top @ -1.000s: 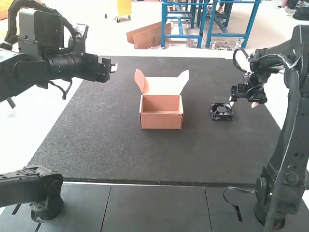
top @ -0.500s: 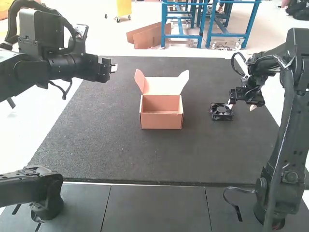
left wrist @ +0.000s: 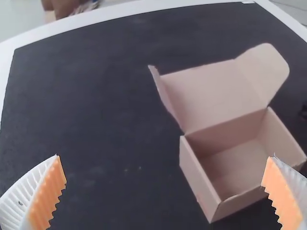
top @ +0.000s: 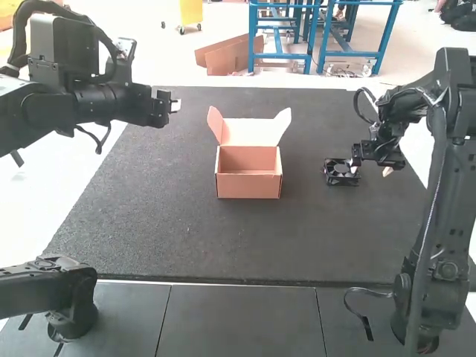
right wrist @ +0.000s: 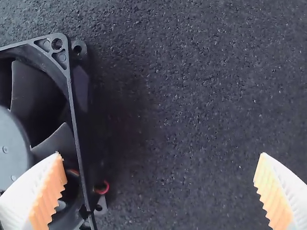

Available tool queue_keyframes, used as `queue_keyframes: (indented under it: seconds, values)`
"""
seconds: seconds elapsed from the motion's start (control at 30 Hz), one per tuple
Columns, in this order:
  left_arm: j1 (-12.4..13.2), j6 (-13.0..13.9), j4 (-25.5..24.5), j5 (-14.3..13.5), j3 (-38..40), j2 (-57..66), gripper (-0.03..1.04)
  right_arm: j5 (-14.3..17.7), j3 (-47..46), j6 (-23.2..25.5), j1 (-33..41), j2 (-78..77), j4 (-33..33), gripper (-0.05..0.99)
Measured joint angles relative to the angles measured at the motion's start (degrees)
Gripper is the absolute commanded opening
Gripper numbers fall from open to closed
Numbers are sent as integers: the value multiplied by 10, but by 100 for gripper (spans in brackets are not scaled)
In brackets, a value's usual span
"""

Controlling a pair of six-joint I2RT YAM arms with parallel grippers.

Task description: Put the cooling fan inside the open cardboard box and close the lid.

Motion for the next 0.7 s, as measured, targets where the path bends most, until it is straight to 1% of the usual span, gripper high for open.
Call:
queue_keyframes:
  seconds: [0.07,0.13,0.2,0.27,0.33,0.37,0.43,0.53,0.63,0.7]
  values:
    - [0,0,0,0,0,0,97,0,0,0,0,3,0,90]
    - [0,0,-1,0,0,0,97,0,1,0,0,6,0,84]
    - [0,0,-2,0,0,0,97,0,3,0,0,7,-1,73]
    - [0,0,-3,0,0,0,97,-3,4,0,0,11,-1,59]
    - [0,0,-5,0,0,0,97,-13,5,2,2,14,0,46]
    - [0,0,-5,0,0,0,97,-16,6,2,4,15,-1,38]
    - [0,0,-7,0,0,0,97,-25,6,2,8,15,-1,28]
    - [0,0,-9,0,0,0,97,-35,6,2,10,15,-2,19]
    - [0,0,-10,0,0,0,97,-39,6,2,10,15,-2,15]
    - [0,0,-13,0,0,0,97,-43,6,2,11,16,-2,8]
